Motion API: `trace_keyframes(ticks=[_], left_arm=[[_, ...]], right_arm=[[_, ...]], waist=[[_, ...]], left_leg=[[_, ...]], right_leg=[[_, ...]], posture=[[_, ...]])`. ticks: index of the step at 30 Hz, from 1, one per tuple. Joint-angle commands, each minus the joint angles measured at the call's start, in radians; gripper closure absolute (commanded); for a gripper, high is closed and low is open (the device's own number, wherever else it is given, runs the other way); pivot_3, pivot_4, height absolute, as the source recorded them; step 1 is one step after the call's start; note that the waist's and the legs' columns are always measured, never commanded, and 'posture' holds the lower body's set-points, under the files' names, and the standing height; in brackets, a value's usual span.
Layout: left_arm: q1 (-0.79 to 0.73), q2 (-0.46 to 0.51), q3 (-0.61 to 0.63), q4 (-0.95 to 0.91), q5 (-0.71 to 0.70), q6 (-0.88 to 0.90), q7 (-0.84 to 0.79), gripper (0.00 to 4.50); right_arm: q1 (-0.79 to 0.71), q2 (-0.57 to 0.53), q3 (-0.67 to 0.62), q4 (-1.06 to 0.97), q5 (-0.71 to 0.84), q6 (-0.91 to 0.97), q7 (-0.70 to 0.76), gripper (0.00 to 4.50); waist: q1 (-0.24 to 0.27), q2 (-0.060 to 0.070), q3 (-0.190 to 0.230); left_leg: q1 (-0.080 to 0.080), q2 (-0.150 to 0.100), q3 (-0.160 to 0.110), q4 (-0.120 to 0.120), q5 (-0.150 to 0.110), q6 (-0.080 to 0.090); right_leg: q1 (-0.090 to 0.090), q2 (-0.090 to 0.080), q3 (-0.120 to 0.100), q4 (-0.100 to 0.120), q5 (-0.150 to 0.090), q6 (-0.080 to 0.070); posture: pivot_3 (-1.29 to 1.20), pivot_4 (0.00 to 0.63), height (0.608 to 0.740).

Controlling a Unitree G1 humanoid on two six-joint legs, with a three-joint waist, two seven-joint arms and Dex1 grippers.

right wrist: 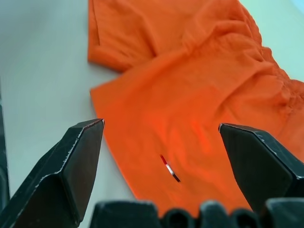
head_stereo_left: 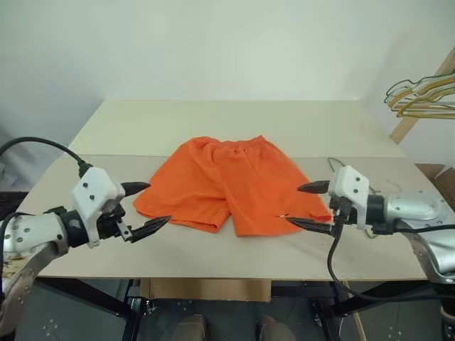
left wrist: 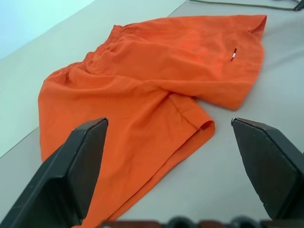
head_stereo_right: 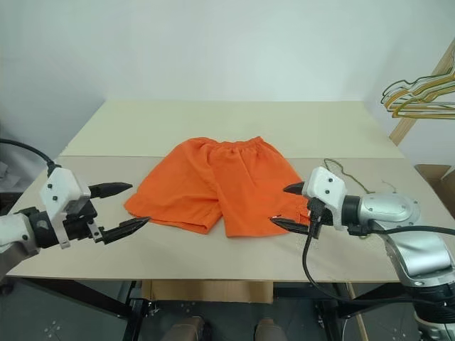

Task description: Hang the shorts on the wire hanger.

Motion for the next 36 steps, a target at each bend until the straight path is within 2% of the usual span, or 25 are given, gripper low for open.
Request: trace_keyframes(ticks=[1,6,9,14,18,21,26,32,36], left_arm=[[-0.008,0.006,-0.016,0.001,-0.004,-0.02,-0.015,0.0],[-0.075,0.009,-0.075,0.043,0.002,-0.032,-0.019,0.0],[-0.103,0.009,-0.101,0.052,0.003,-0.034,-0.025,0.0],[-0.114,0.007,-0.112,0.056,0.004,-0.035,-0.025,0.0],[-0.113,0.002,-0.118,0.05,0.005,-0.036,-0.019,0.0],[-0.108,-0.002,-0.117,0.04,0.001,-0.035,-0.011,0.0],[-0.093,-0.002,-0.106,0.029,-0.004,-0.037,-0.005,0.0],[-0.087,-0.004,-0.109,0.022,-0.005,-0.041,0.001,0.0],[-0.1,-0.008,-0.129,0.025,0.0,-0.046,0.007,0.0]], right_arm=[[0.047,-0.073,0.077,0.07,-0.222,-0.322,0.025,0.02],[0.03,-0.06,0.166,0.142,-0.341,-0.486,0.027,0.02],[-0.026,-0.033,0.241,0.258,-0.527,-0.574,-0.062,0.02],[-0.151,0.023,0.307,0.459,-0.74,-0.64,-0.218,0.02],[-0.224,0.068,0.363,0.604,-0.825,-0.715,-0.291,0.02],[-0.281,0.095,0.414,0.71,-0.915,-0.766,-0.358,0.64],[-0.325,0.118,0.437,0.803,-0.978,-0.779,-0.432,2.37],[-0.326,0.132,0.429,0.808,-0.974,-0.777,-0.431,4.49],[-0.272,0.163,0.388,0.675,-0.835,-0.685,-0.283,4.49]], waist=[[-0.005,0.0,0.0],[-0.03,0.0,0.0],[-0.05,0.0,0.0],[-0.072,0.0,0.0],[-0.071,-0.001,0.0],[-0.078,-0.003,-0.001],[-0.09,-0.003,-0.001],[-0.091,-0.003,-0.002],[-0.091,-0.003,-0.002]], left_leg=[[0.0,0.0,0.002,0.0,0.0,0.0],[0.001,0.001,0.006,0.0,0.0,0.0],[0.001,0.001,0.005,0.0,0.0,0.0],[0.002,0.002,0.003,0.0,0.0,0.0],[0.004,0.001,0.003,0.0,0.0,0.0],[0.006,0.002,0.003,0.0,0.0,0.0],[0.021,0.002,0.001,-0.004,-0.001,0.0],[0.021,0.001,0.0,-0.005,-0.001,0.0],[0.021,0.002,0.0,-0.005,-0.001,0.0]], right_leg=[[0.0,0.0,0.0,0.0,0.0,0.0],[0.001,0.001,0.0,0.001,0.0,0.0],[0.001,0.001,0.0,0.001,0.0,0.0],[0.0,0.001,0.001,0.001,0.0,-0.001],[0.002,0.001,0.002,0.001,0.001,-0.001],[0.004,0.002,0.002,0.001,0.001,-0.001],[0.02,0.002,0.001,-0.005,0.0,-0.002],[0.021,0.002,0.001,-0.006,0.0,-0.002],[0.021,0.002,0.001,-0.006,0.0,-0.002]], posture=[[-0.07,0.058,0.74],[-0.09,0.06,0.74],[-0.1,0.061,0.74],[-0.1,0.057,0.74],[-0.09,0.051,0.74],[-0.08,0.047,0.74],[-0.07,0.038,0.74],[-0.07,0.029,0.74],[-0.08,0.028,0.74]])
